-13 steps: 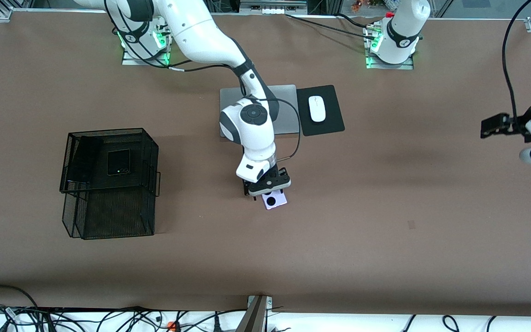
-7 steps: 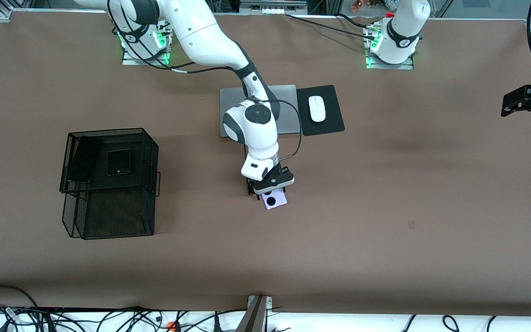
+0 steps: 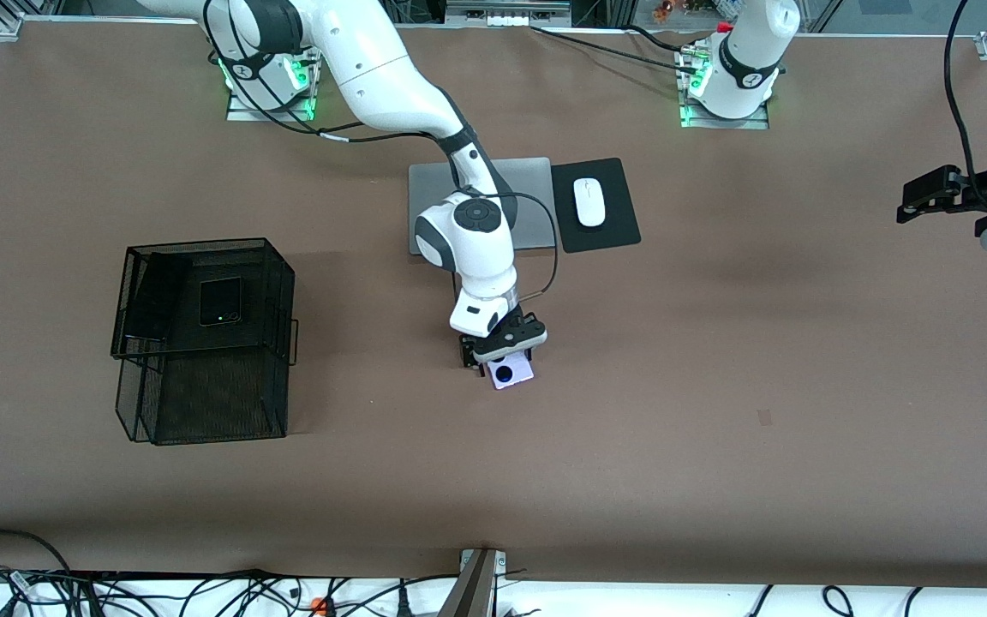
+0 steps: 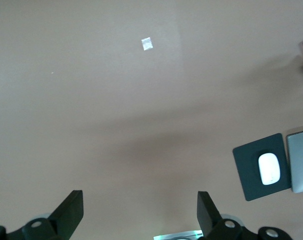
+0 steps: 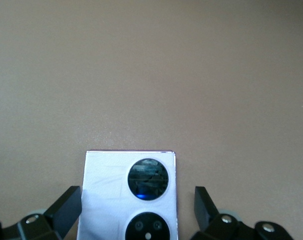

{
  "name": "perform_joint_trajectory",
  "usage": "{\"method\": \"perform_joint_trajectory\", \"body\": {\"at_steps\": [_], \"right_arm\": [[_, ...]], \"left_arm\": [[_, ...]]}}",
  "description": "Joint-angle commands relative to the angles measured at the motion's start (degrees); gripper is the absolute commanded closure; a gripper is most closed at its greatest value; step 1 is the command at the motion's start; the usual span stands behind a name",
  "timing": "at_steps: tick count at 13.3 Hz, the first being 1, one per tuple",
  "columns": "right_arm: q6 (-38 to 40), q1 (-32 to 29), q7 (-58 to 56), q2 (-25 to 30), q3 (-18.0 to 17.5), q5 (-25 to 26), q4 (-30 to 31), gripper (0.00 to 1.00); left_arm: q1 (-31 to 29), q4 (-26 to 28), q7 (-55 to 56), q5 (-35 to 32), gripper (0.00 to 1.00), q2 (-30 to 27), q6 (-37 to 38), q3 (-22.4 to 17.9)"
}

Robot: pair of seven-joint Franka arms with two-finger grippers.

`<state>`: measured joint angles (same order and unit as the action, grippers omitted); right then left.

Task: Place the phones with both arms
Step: 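Grasp the white phone with the right gripper while the left gripper withdraws, then carry the white phone over the mesh basket with the right gripper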

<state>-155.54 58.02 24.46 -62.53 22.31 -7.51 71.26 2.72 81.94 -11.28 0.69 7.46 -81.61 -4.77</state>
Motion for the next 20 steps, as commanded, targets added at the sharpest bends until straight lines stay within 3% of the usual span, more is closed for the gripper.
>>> {"method": "perform_joint_trajectory", "body": {"at_steps": [1,18,19,20], "right_arm": [[-0.29,0.33,0.59,-1.63,0.72,1.01,-1.56,0.00],[-4.42,0.51,0.85,-2.95,0.80,1.01,-1.21,0.02],[-4.86,0.51,0.85,-2.95,0.98,1.10,-1.21,0.26],[-5.21,0.42,0.85,-2.78,0.89,0.66,-1.21,0.71]], "left_arm": [[-11.30,1.46,6.50,0.72,0.00,-1.30,-2.32,14.48],[-12.83,-1.43,10.74,0.45,0.00,-2.71,-2.23,14.96],[-12.83,-1.44,11.62,0.37,0.00,-2.45,-2.32,14.88],[-12.83,-1.52,11.80,-0.16,0.00,-2.53,-2.32,14.96]]}}
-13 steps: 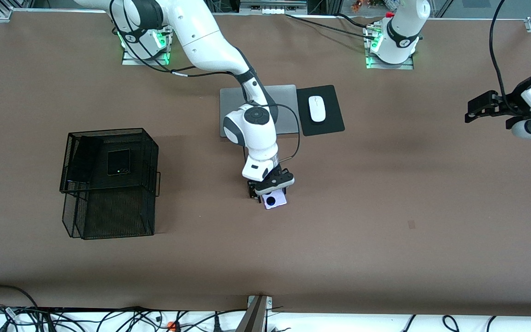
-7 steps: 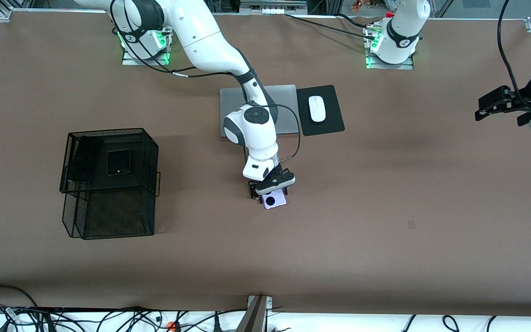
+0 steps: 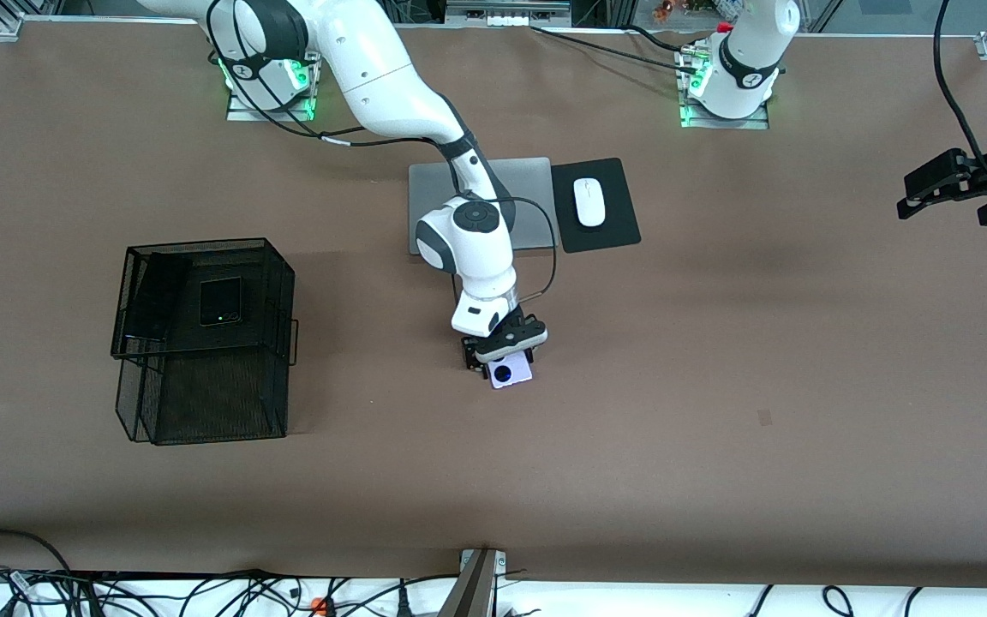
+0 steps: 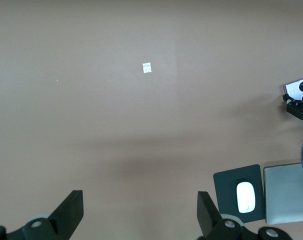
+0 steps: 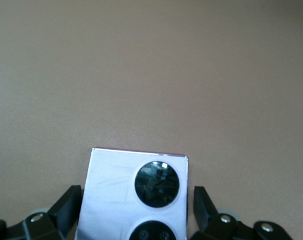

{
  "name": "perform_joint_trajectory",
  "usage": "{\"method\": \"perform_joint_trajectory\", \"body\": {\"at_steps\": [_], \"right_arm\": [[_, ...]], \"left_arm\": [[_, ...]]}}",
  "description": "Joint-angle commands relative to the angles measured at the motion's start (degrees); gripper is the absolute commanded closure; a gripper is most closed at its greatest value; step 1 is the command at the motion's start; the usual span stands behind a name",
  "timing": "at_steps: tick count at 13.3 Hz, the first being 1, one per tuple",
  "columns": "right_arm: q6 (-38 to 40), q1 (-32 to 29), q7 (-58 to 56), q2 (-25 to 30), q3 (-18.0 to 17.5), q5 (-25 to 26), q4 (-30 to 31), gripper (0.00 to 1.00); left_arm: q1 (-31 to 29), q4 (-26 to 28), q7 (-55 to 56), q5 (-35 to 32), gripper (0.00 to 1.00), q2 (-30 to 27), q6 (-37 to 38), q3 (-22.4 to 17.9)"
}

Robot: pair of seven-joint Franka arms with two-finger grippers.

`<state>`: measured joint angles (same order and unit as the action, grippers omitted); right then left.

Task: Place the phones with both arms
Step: 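Carry the white phone over the mesh basket with the right gripper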

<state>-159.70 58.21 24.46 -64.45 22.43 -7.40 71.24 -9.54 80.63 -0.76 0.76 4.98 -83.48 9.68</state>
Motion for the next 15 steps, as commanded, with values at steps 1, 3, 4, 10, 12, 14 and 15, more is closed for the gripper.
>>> {"method": "perform_joint_trajectory", "body": {"at_steps": [1,3,4,10,12,14,15], "right_arm": [[-1.05,0.06,0.76,-0.68,0.86,0.55,-1.19,0.89],[-0.45,-0.20,0.67,0.81,1.21,0.29,-1.02,1.00],[1.39,-0.73,0.67,2.21,1.47,-0.15,-0.32,1.00],[30.46,-7.76,-1.51,23.02,7.69,-0.16,2.76,1.00],[40.20,-10.73,-14.28,27.95,11.56,-0.59,3.38,1.00],[47.00,-16.18,-25.73,30.95,11.93,-2.26,4.60,1.00],[46.85,-18.55,-28.48,32.96,11.93,-3.22,7.66,1.00]], "left_arm": [[-0.57,-0.12,1.29,-0.58,0.00,0.02,-0.45,0.43],[-0.57,-0.12,2.07,-0.58,0.00,0.03,-0.02,0.51],[-0.57,0.05,2.95,-0.58,0.00,-0.06,0.25,0.77],[2.58,0.49,2.52,-4.00,0.00,0.02,0.51,0.34],[2.77,0.49,2.26,-4.28,0.00,-0.06,0.51,0.34],[2.77,0.58,1.12,-4.28,0.00,-0.32,0.77,0.34],[2.77,0.58,-0.54,-4.28,0.00,-0.41,0.95,0.16]]}}
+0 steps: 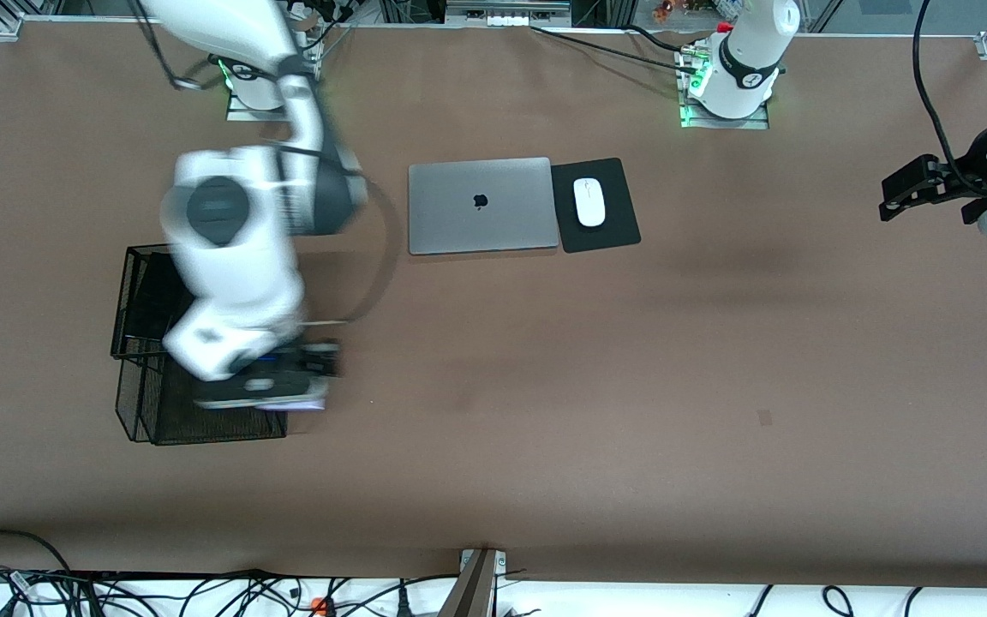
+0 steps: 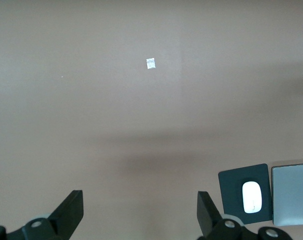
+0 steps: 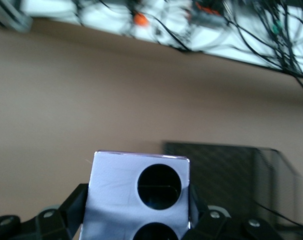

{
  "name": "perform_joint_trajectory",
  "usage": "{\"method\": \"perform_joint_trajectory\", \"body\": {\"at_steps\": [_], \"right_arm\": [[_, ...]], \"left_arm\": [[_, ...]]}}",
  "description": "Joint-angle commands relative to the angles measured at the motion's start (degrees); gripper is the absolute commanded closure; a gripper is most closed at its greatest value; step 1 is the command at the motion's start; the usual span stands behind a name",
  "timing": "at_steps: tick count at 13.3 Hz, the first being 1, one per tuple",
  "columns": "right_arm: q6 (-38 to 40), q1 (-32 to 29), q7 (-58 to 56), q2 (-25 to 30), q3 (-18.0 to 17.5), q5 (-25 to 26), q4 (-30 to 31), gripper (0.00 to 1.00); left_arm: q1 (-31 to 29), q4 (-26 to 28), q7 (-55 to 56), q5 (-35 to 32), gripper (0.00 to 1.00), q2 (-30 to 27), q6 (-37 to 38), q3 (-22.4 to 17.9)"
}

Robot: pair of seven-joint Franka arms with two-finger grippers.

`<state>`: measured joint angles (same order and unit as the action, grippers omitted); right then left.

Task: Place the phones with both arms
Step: 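Carry the white phone over the mesh basket with the right gripper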

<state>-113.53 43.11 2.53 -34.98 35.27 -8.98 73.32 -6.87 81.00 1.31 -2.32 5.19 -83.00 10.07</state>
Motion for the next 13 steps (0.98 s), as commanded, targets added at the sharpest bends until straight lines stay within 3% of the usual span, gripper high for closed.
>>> {"method": "perform_joint_trajectory", "body": {"at_steps": [1,3,6,9,13], "right_arm": [[-0.63,-5.73,-8.14,4.82,-0.91,-3.57,8.65,1.00],[-7.28,-8.82,-11.83,6.06,-0.91,-9.01,15.59,1.00],[-13.98,-12.68,-14.21,5.27,-0.91,-11.14,21.15,1.00],[-20.40,-13.75,-15.19,2.29,-1.08,-14.48,23.53,1.00],[-22.70,-13.75,-15.36,-0.17,-1.34,-21.94,23.62,1.00]], "left_arm": [[0.19,0.21,-3.49,-1.20,0.00,-0.71,0.56,-0.66],[0.19,0.21,-3.77,-1.28,0.00,-0.80,0.65,-1.36],[-0.25,0.21,-4.21,-1.46,0.00,-0.80,1.35,-0.67],[-0.34,0.12,-3.59,-1.20,0.00,-0.54,3.71,-0.58],[-0.08,-0.40,-3.50,-1.11,0.00,-0.19,4.87,-0.58]]}}
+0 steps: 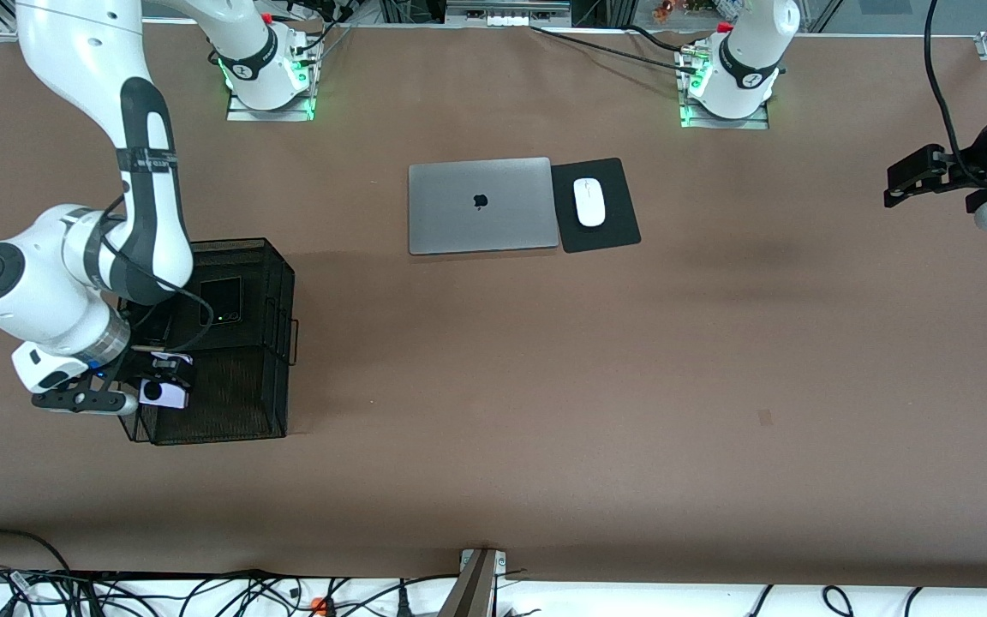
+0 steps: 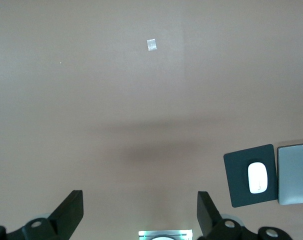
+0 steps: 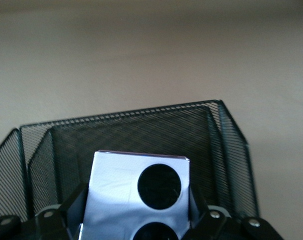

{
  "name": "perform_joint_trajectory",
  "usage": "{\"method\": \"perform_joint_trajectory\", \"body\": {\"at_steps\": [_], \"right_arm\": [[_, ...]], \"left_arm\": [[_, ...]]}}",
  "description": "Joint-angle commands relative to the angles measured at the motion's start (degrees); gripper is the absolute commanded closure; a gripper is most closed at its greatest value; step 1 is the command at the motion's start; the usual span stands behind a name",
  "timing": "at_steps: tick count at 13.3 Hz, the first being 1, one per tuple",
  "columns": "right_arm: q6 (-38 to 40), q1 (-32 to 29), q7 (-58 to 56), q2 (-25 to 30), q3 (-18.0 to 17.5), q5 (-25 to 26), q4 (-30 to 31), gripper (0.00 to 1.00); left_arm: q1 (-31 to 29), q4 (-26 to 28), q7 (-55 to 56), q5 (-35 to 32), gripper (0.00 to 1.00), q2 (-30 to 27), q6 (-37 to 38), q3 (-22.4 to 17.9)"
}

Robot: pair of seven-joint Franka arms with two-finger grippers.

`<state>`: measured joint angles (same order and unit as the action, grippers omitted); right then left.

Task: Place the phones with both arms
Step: 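Carry the white phone over the mesh basket with the right gripper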

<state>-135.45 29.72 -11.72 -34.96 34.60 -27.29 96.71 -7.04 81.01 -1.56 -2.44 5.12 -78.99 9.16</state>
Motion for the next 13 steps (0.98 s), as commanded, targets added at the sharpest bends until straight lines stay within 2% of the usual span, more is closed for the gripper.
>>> {"method": "perform_joint_trajectory", "body": {"at_steps": [1,3,5,6,7,8,9,13], "right_arm": [[-0.78,-0.36,-2.07,-1.07,-0.67,-4.87,0.32,1.00],[-0.96,-0.45,-4.70,-3.00,-0.67,-8.29,0.50,1.00],[-0.87,-0.54,-7.34,-4.32,-0.67,-10.06,0.58,0.93],[-0.87,-0.71,-7.61,-4.50,-0.67,-10.15,0.58,0.82],[-0.78,-0.71,-7.61,-4.59,-0.67,-10.16,0.67,0.47],[-0.78,-0.71,-7.61,-4.51,-0.67,-10.50,0.76,0.07],[-0.78,-0.63,-7.70,-4.33,-0.67,-10.94,0.76,0.01],[-0.78,-0.71,-7.79,-3.63,-0.32,-10.95,-0.46,0.00]], "left_arm": [[0.19,-0.41,-0.55,-0.99,0.00,-0.11,0.94,0.42],[-0.07,-0.41,-0.81,-0.90,0.00,-0.46,1.21,0.33],[-0.16,-0.58,-1.08,-0.82,0.00,-0.64,1.39,0.42],[-0.16,-0.67,-0.81,-0.55,0.00,-0.81,0.43,0.42],[-0.08,-0.67,-0.55,-0.12,0.00,-0.90,-0.19,0.68],[-0.08,-0.67,0.06,1.02,0.00,-0.90,-0.63,1.29],[-0.08,-0.67,1.55,2.68,0.00,-1.07,-1.16,1.30],[-0.07,-0.59,2.00,3.23,0.00,-1.08,-1.08,1.21]]}}
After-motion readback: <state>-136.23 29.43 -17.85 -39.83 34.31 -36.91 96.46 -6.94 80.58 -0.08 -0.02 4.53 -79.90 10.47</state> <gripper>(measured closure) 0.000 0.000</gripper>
